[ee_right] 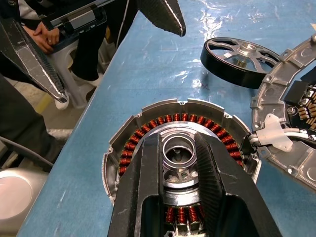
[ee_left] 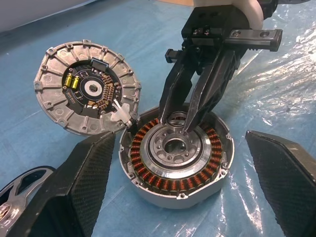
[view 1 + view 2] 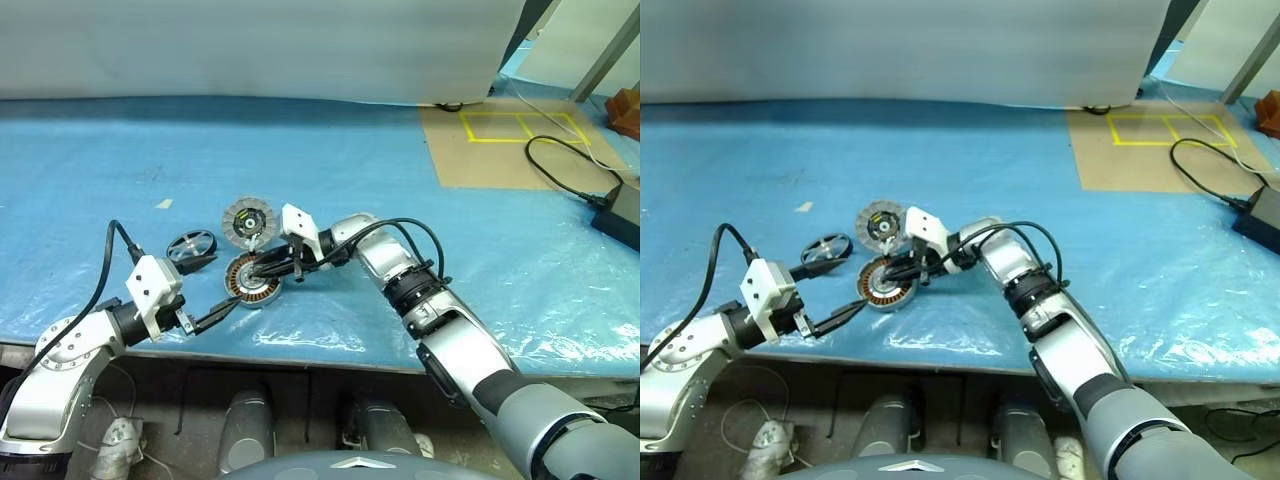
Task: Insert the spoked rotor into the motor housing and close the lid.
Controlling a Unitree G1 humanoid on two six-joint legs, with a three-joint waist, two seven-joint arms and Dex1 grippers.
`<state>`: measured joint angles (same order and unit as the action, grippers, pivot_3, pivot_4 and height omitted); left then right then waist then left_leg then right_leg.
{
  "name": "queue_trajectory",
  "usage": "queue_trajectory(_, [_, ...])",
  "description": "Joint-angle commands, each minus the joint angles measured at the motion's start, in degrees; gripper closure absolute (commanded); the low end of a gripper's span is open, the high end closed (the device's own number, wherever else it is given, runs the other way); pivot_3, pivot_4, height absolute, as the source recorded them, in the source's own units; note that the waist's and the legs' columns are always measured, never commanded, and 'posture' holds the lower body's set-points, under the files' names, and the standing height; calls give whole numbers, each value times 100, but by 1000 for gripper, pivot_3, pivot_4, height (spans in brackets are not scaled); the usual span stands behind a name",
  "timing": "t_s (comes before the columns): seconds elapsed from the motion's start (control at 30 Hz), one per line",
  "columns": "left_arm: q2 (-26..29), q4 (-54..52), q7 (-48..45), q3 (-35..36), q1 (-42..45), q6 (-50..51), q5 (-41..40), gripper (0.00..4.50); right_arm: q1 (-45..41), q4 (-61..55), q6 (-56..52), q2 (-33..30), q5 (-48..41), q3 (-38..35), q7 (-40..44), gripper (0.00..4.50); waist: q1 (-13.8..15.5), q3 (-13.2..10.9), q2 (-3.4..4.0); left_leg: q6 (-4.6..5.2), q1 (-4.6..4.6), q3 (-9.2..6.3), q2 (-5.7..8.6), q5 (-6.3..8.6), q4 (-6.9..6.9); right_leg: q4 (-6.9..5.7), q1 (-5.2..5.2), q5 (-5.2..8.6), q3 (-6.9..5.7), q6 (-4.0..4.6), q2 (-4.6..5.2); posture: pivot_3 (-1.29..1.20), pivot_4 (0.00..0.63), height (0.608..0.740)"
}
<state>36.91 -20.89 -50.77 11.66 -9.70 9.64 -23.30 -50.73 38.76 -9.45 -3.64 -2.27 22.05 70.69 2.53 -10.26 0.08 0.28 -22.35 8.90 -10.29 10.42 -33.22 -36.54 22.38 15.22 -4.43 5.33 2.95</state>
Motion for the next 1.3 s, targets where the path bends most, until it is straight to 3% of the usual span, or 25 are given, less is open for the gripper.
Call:
queue_trajectory(0.03, [49,-58,-39,56,-29,-127,-12,30,-136,-82,75,110,-66,-37,96,3930,0,0,0,0,0,0,0,0,0,0,0,0,0,0,0,0,150,740])
queue_trajectory(0.77, [2,-20,17,-45,54,-139,58,30,-197,621,760,342,331,34,-168,3930,-1,0,1,0,1,2,-1,0,0,-2,0,0,0,0,0,0,150,740])
queue_trajectory(1.3, [-40,82,45,-147,188,-142,81,30,-307,488,710,298,254,-105,-146,3930,0,0,1,0,1,2,-1,0,0,-2,0,0,0,0,0,0,150,740])
